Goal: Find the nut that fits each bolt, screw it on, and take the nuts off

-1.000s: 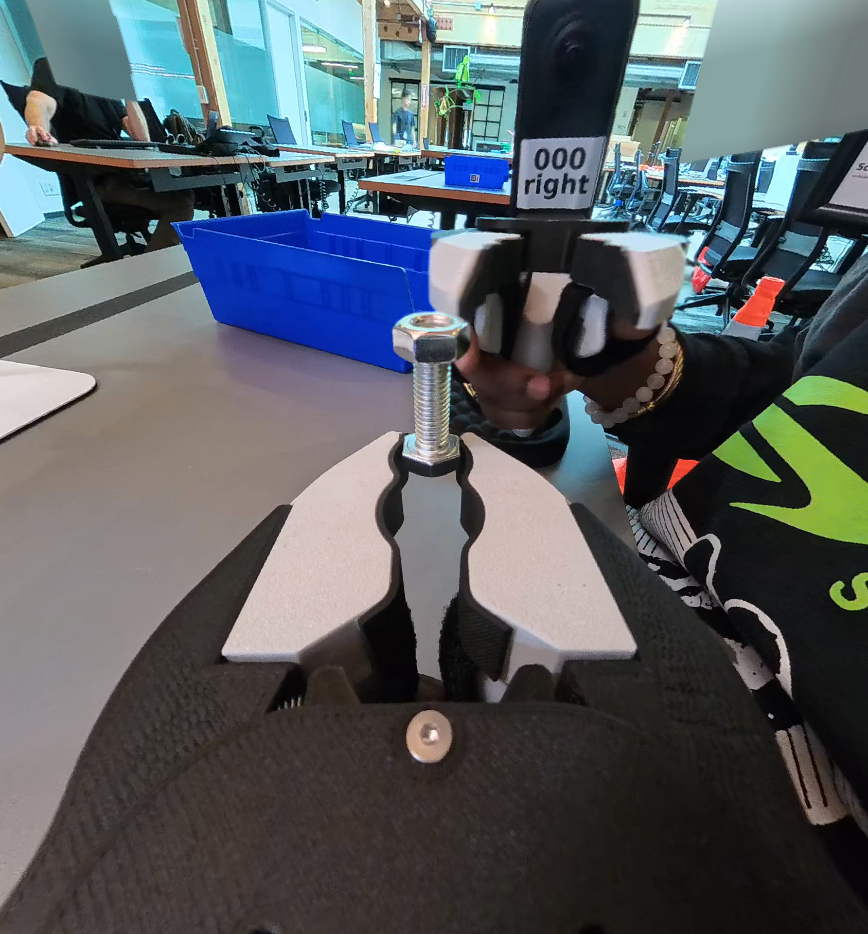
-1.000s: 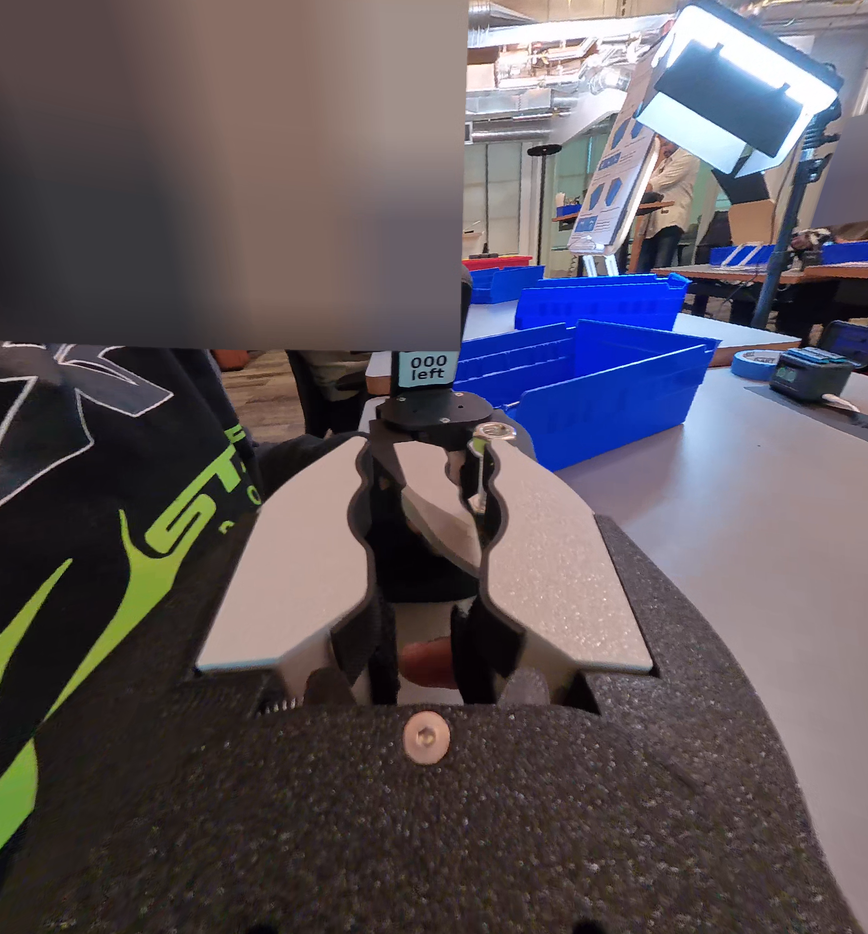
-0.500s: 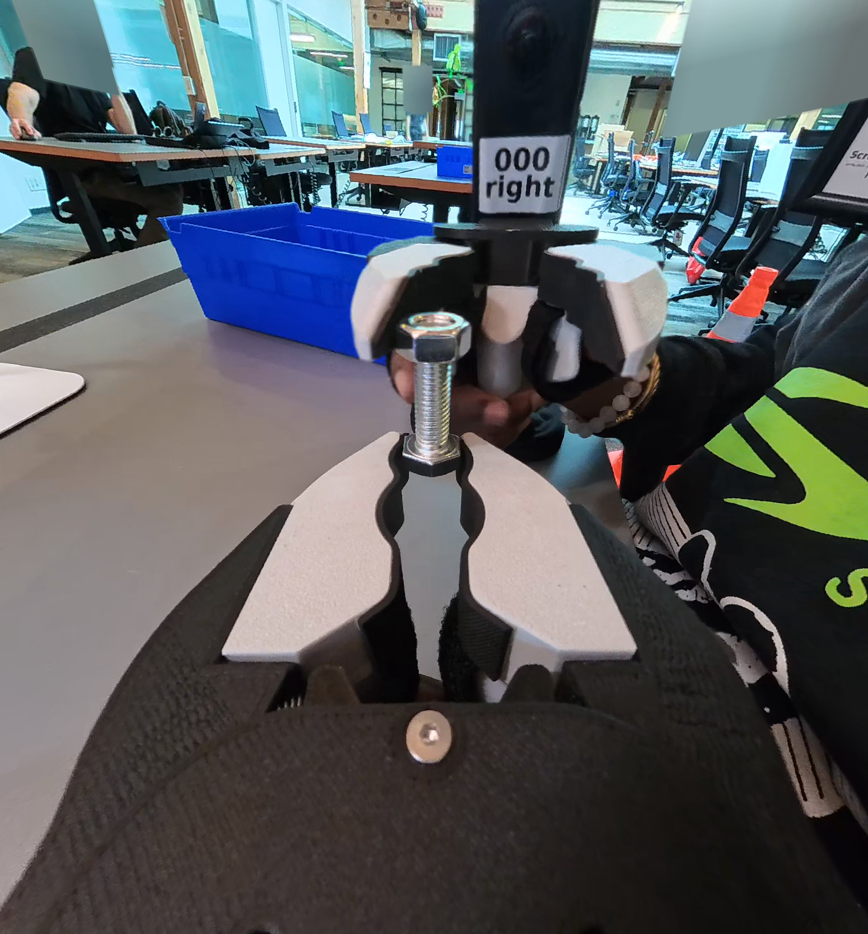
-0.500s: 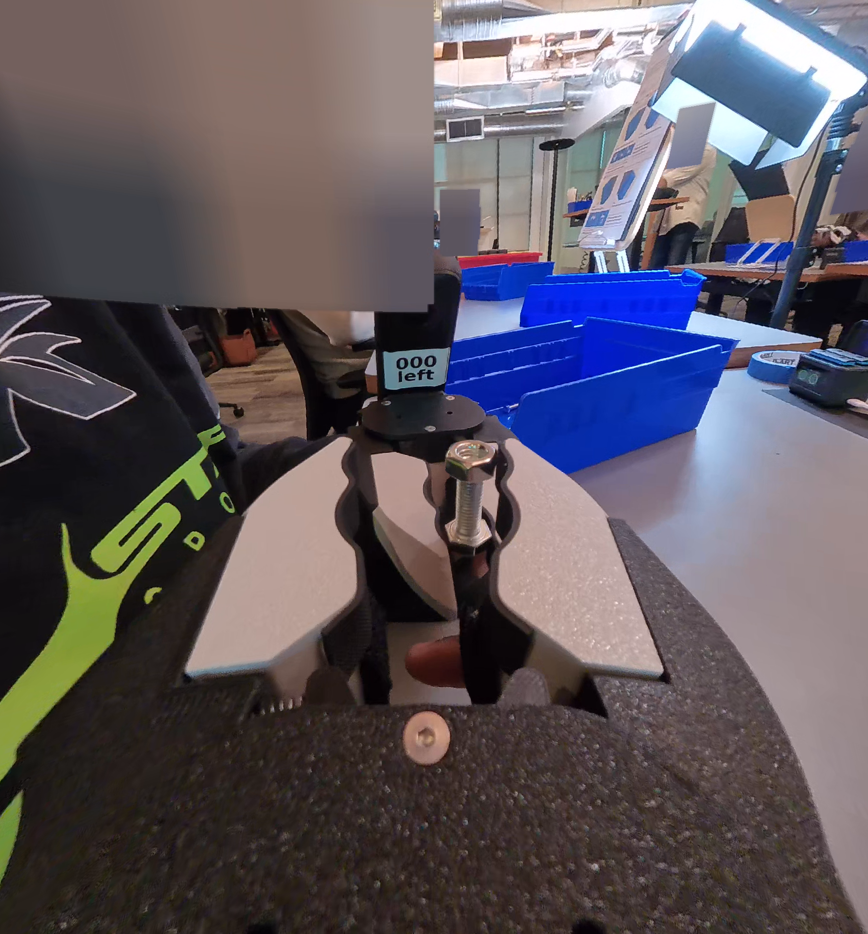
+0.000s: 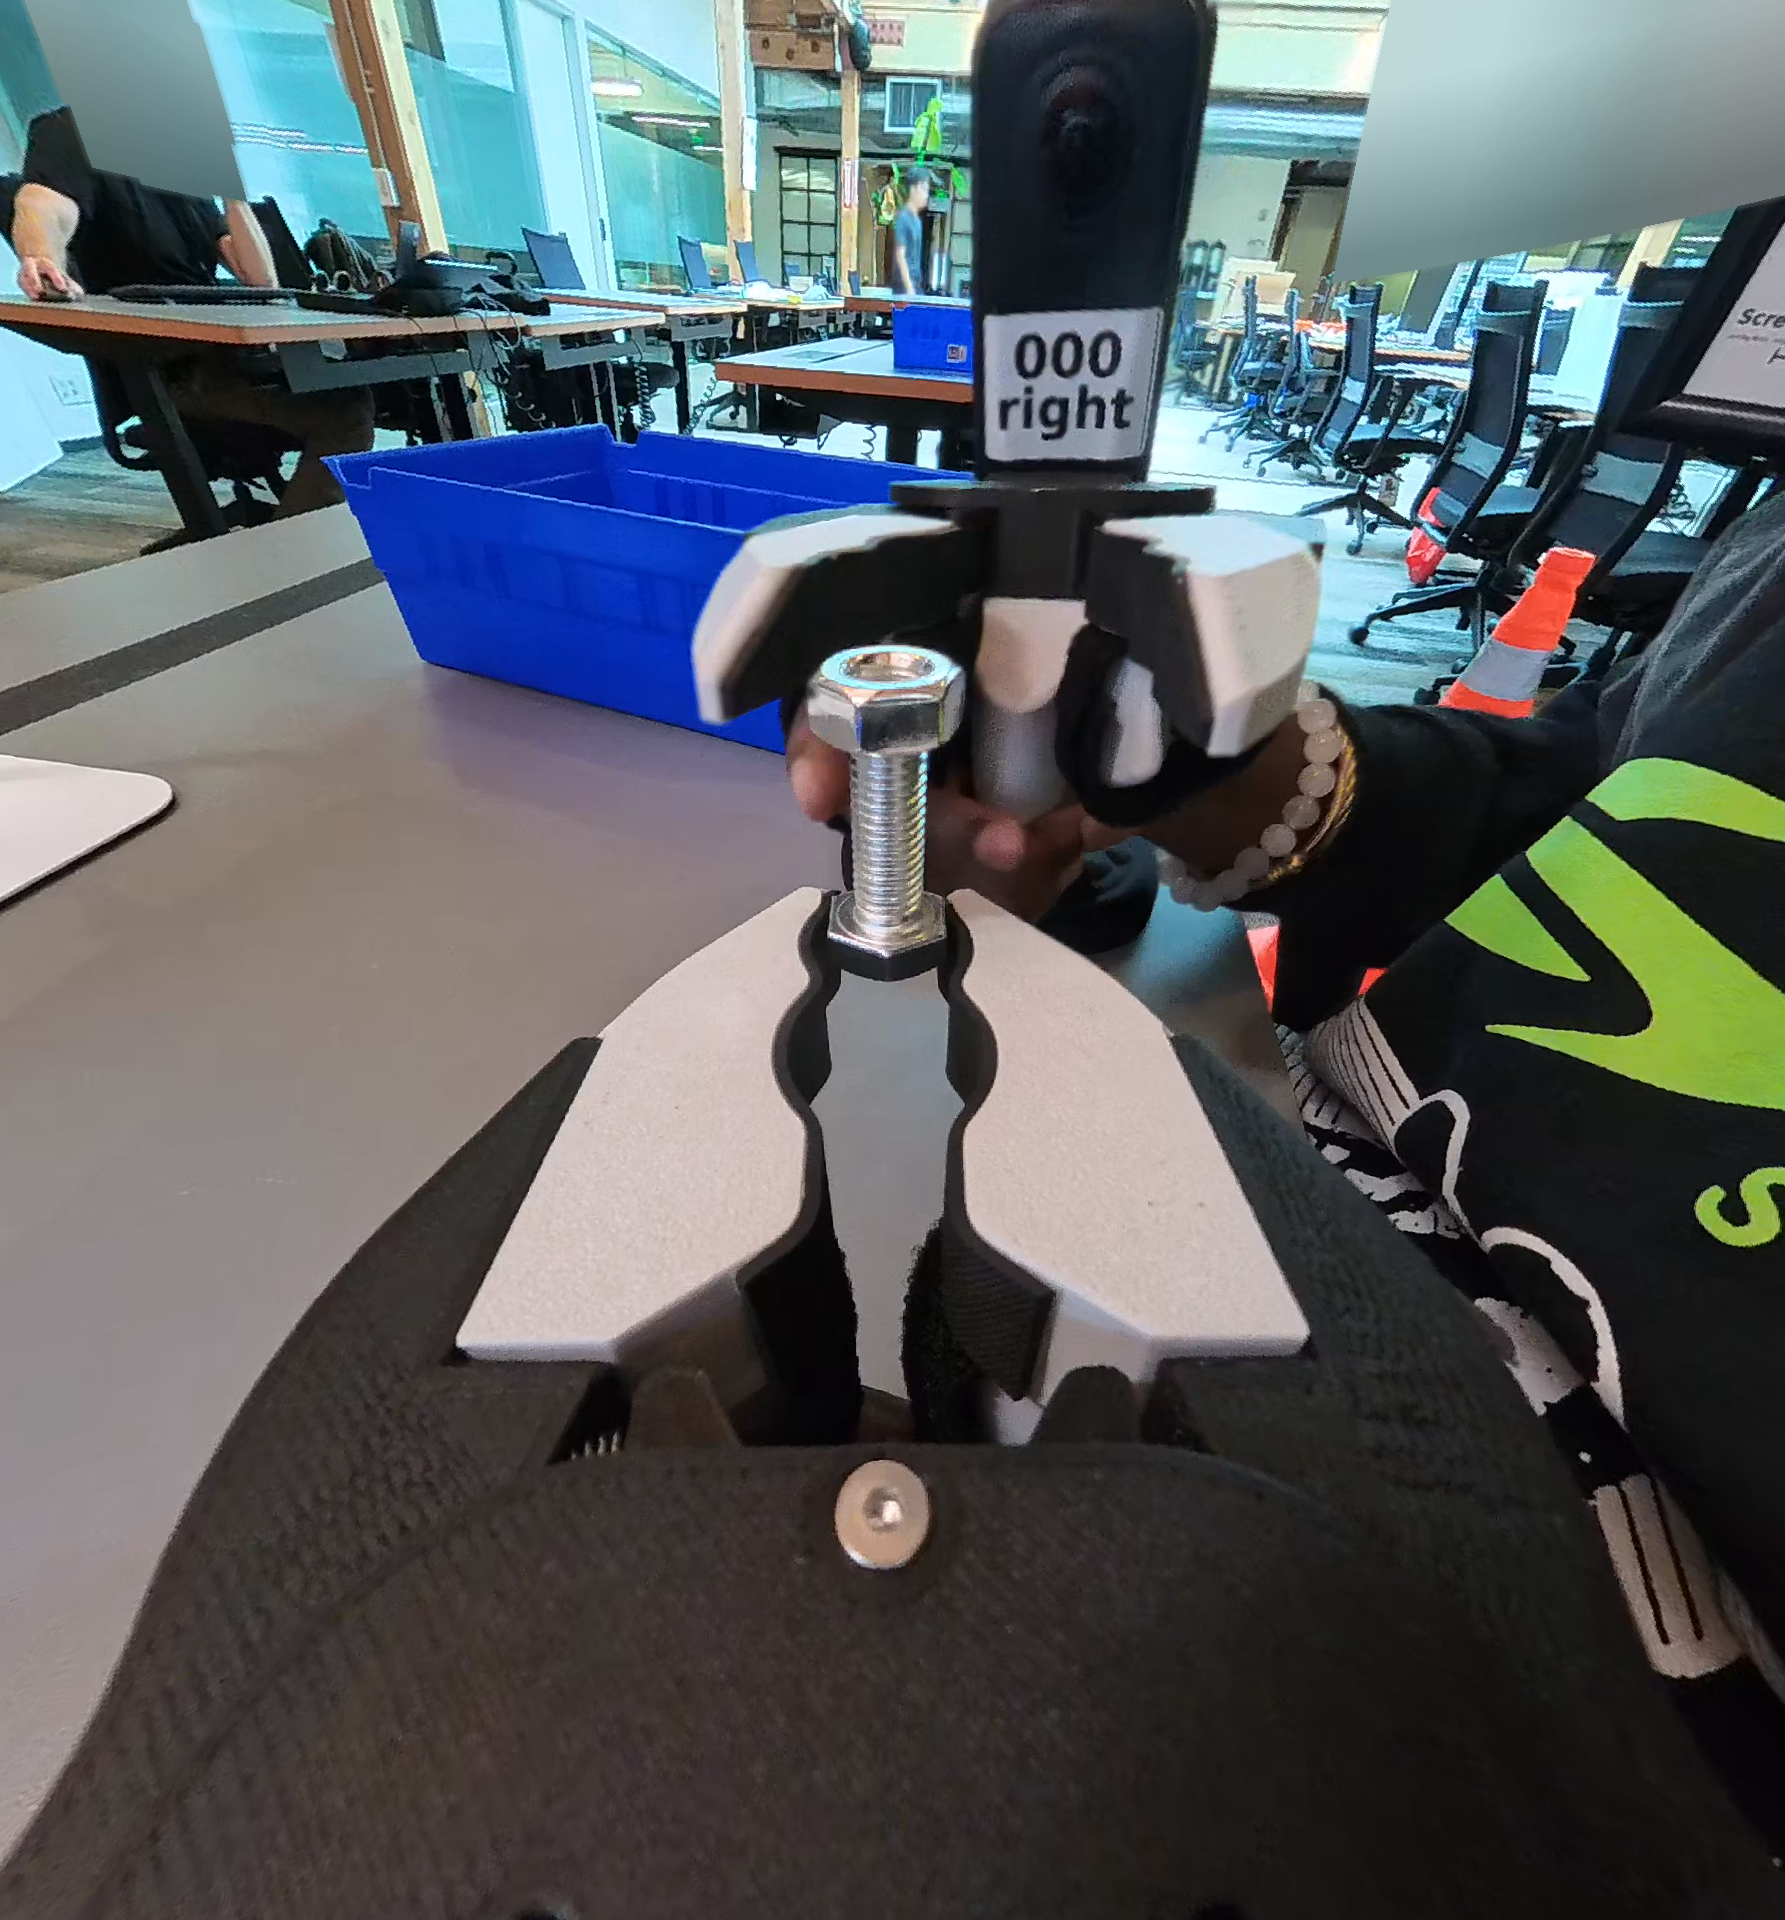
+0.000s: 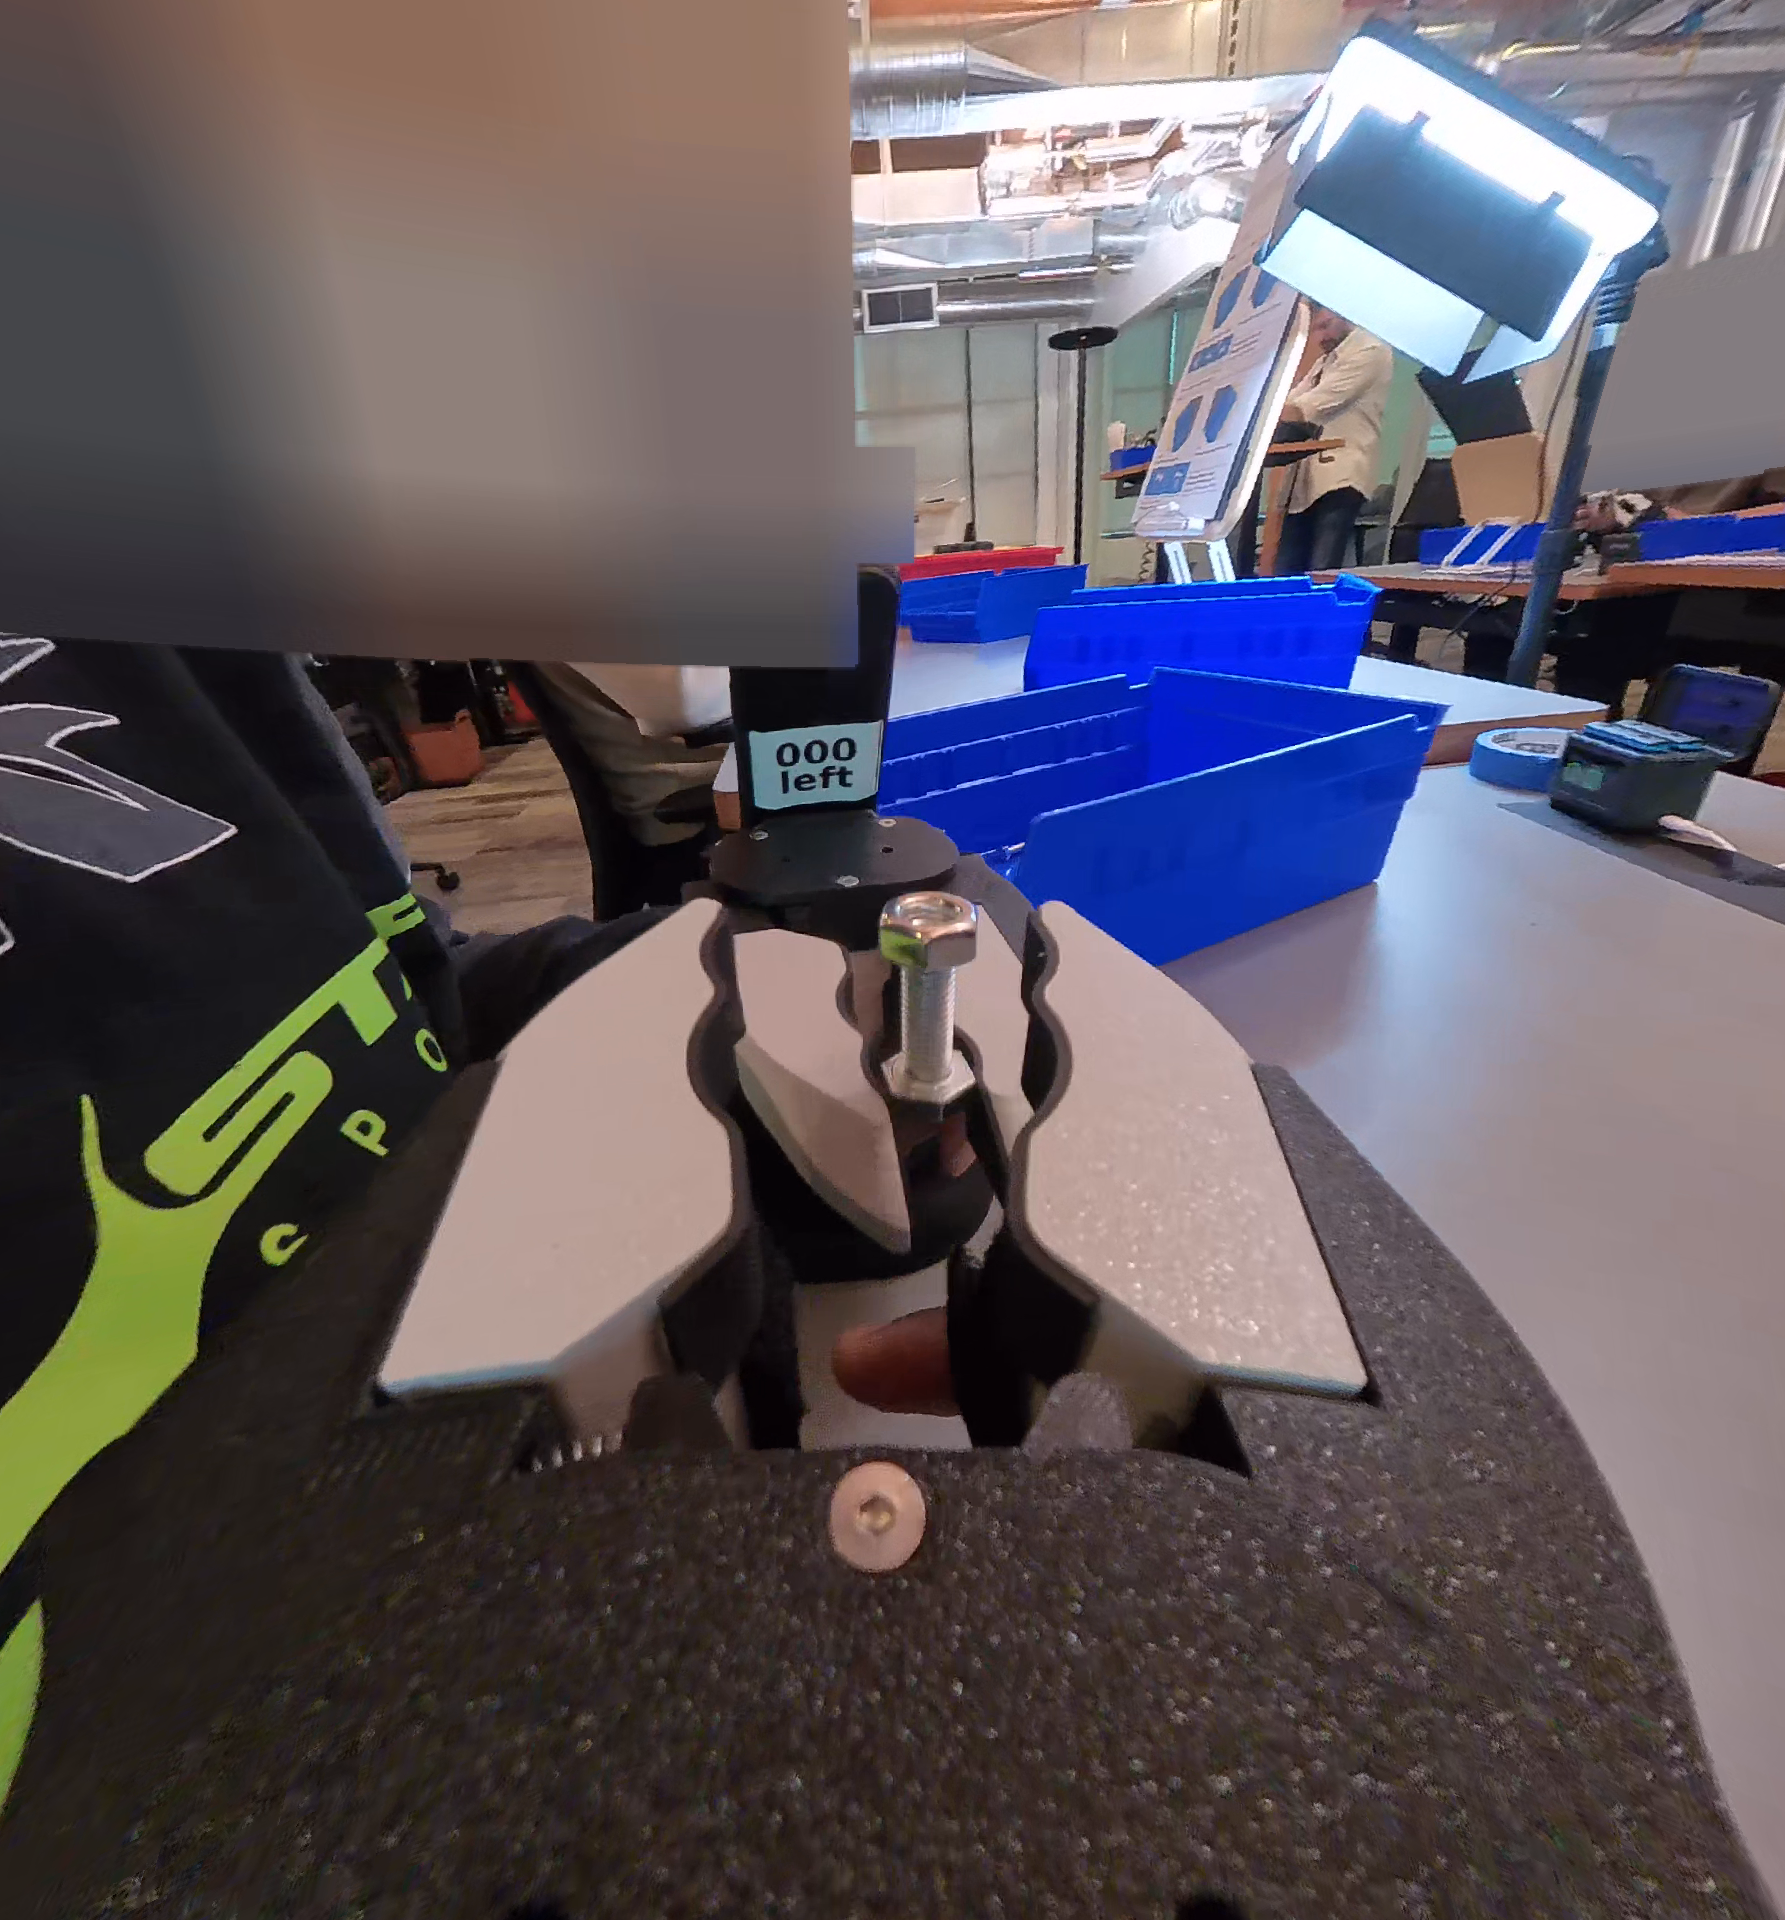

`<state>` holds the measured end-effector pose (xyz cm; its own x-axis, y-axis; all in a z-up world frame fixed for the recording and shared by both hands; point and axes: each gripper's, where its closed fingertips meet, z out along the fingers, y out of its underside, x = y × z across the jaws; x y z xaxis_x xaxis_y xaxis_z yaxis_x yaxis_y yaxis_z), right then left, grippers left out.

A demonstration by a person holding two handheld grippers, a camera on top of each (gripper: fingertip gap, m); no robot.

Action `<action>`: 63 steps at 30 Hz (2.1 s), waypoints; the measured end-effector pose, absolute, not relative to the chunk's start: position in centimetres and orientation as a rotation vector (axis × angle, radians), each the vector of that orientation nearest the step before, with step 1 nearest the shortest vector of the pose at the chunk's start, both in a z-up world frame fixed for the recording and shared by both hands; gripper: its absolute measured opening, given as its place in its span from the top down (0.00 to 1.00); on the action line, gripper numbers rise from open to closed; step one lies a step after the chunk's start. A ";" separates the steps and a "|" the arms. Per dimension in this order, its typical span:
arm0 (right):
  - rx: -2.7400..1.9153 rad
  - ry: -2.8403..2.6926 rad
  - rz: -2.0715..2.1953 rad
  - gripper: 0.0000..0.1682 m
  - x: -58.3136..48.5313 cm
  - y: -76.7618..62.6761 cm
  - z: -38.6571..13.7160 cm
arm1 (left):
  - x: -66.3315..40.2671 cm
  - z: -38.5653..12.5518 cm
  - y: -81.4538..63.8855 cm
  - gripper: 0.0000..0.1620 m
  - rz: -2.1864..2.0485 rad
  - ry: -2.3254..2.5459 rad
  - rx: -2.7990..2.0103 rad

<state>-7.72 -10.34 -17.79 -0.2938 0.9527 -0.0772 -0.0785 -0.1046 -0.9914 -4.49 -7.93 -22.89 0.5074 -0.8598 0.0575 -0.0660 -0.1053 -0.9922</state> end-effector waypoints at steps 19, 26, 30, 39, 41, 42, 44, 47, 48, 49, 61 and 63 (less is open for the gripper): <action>-1.032 -1.305 1.515 0.85 -5.5 -10.7 -17.8 | -4.6 -22.8 -7.8 0.89 -0.825 0.813 -1.546; -1.056 -1.277 1.487 0.74 -6.7 -9.7 -17.7 | -4.5 -22.9 -7.9 0.89 -0.821 0.825 -1.546; -1.032 -1.321 1.514 0.71 -8.3 -10.3 -17.7 | -4.4 -23.0 -8.0 0.89 -0.822 0.835 -1.547; -1.019 -1.361 1.523 0.73 -8.6 -10.9 -17.9 | -4.4 -22.9 -7.9 0.89 -0.825 0.826 -1.548; -1.029 -1.343 1.515 0.74 -8.0 -10.7 -17.9 | -4.4 -22.9 -8.0 0.89 -0.825 0.825 -1.547; -1.034 -1.334 1.511 0.75 -7.7 -10.6 -17.9 | -4.4 -22.9 -8.0 0.89 -0.823 0.825 -1.548; -1.046 -1.309 1.503 0.76 -7.0 -10.3 -18.0 | -4.4 -22.9 -8.0 0.89 -0.822 0.826 -1.547; -1.034 -1.303 1.512 0.85 -5.7 -10.6 -18.0 | -4.4 -22.9 -8.0 0.89 -0.825 0.819 -1.548; -1.027 -1.302 1.515 0.87 -5.4 -10.6 -17.9 | -4.4 -22.8 -8.0 0.89 -0.827 0.817 -1.548; -1.026 -1.296 1.510 0.88 -5.1 -10.6 -17.9 | -4.4 -22.8 -8.0 0.89 -0.828 0.818 -1.547; -1.023 -1.364 1.527 0.75 -8.8 -10.5 -18.0 | -4.3 -22.9 -8.2 0.89 -0.827 0.830 -1.546; -1.020 -1.387 1.534 0.75 -9.3 -10.7 -18.1 | -4.3 -22.9 -8.2 0.89 -0.827 0.831 -1.547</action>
